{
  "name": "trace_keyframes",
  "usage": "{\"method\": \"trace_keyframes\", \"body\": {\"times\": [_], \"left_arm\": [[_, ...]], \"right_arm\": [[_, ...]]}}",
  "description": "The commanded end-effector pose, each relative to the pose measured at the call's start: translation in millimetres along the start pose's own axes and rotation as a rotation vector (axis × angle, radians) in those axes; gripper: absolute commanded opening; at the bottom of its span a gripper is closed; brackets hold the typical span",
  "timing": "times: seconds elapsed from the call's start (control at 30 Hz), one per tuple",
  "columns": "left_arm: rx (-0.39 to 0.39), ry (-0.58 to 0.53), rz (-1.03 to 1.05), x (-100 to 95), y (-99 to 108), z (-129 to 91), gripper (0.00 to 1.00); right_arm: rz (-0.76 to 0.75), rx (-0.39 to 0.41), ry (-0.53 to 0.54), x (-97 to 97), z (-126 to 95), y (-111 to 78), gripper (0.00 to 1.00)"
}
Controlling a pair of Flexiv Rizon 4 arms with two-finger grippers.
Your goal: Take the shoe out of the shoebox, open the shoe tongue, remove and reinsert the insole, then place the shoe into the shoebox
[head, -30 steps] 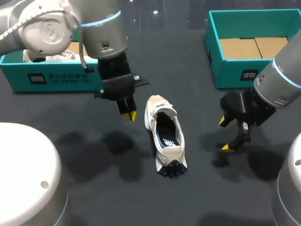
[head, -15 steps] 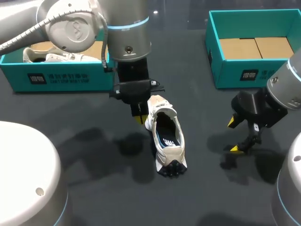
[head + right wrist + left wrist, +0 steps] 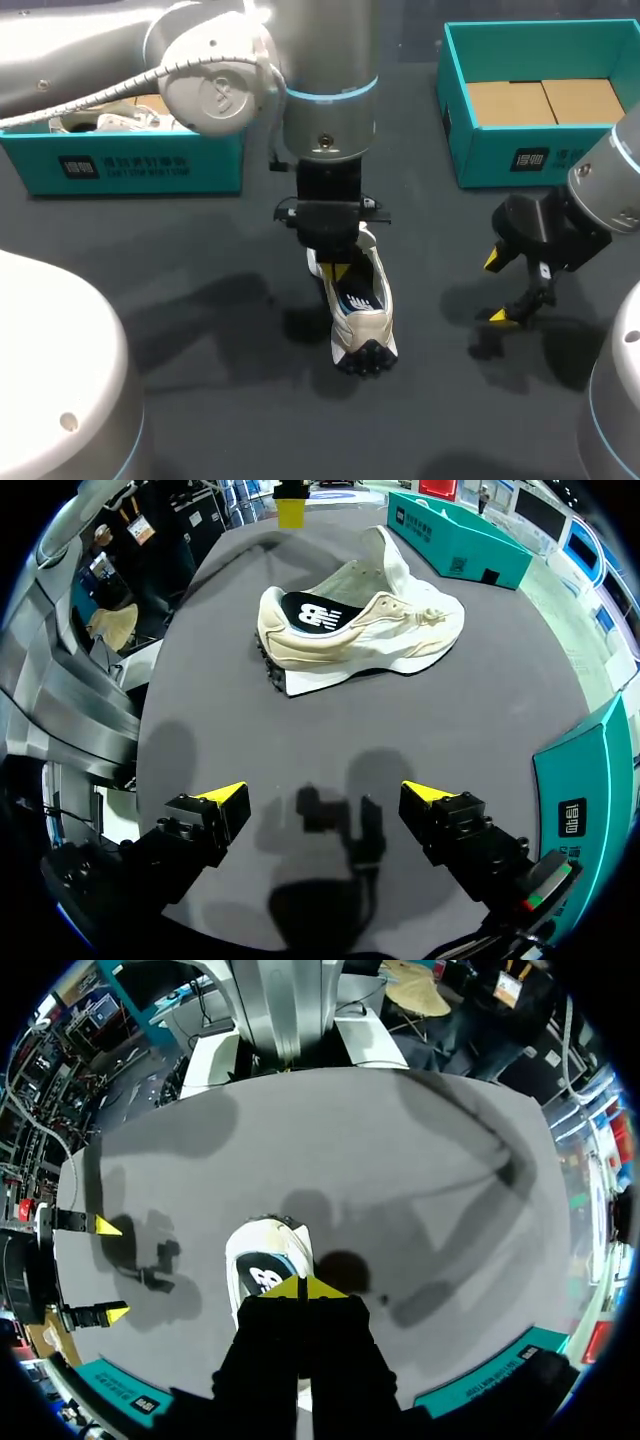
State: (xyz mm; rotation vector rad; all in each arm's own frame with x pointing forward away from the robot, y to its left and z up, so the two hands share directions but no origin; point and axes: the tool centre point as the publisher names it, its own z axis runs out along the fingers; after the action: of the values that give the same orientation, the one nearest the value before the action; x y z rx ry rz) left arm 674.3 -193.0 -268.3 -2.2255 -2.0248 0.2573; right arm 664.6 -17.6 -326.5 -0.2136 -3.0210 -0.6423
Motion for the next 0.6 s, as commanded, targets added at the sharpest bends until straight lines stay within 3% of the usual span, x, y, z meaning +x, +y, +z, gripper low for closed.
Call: {"method": "trace_keyframes", "body": {"times": [0.03, 0.27, 0.6], "left_arm": [[0.012, 0.031, -0.001, -7.3, 6.4, 5.9, 0.00], [0.064, 0.054, -0.009, -16.9, 26.8, 35.7, 0.00], [0.097, 0.090, 0.034, -20.1, 27.9, 63.3, 0.00]], "right_arm": [[0.000, 0.001, -0.003, 1.9, -0.7, -0.5, 1.00], [0.000, 0.001, -0.003, 1.9, -0.7, -0.5, 1.00], [0.000, 0.001, -0.003, 1.9, -0.7, -0.5, 1.00]]}}
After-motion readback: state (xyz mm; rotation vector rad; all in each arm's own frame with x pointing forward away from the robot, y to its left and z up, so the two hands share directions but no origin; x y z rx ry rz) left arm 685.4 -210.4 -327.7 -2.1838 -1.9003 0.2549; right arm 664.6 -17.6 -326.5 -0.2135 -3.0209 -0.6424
